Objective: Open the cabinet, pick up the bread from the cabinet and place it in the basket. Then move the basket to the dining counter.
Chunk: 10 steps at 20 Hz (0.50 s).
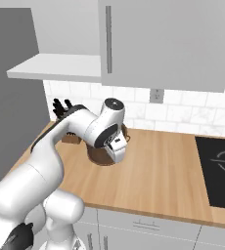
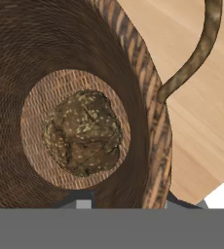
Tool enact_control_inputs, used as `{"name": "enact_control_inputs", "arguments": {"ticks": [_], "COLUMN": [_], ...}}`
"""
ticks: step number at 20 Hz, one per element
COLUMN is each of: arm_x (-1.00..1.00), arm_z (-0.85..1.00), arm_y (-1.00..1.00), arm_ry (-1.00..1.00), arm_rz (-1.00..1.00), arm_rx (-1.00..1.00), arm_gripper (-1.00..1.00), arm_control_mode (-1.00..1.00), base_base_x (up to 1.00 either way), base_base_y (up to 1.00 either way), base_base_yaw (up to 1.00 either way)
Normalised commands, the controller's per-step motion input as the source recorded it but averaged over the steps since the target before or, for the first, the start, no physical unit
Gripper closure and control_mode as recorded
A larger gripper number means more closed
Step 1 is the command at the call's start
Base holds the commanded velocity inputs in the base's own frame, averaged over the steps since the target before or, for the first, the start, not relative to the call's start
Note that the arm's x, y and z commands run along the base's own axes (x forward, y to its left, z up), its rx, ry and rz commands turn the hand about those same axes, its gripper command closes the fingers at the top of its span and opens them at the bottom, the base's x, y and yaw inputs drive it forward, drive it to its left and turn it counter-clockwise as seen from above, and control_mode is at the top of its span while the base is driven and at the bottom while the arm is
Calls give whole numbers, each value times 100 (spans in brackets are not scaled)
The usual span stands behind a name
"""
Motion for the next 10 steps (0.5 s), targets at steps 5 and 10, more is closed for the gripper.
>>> {"name": "enact_control_inputs", "arguments": {"ticks": [5,10], "arm_x": [-89,-56], "arm_z": [58,54], "arm_y": [49,55], "arm_ry": [-15,-8], "arm_rz": [8,7], "arm_rx": [-5,-5], "arm_gripper": [100,100], "arm_control_mode": [-100,-100], "base_base_x": [0,0], "base_base_y": [0,0], "base_base_yaw": [0,0]}}
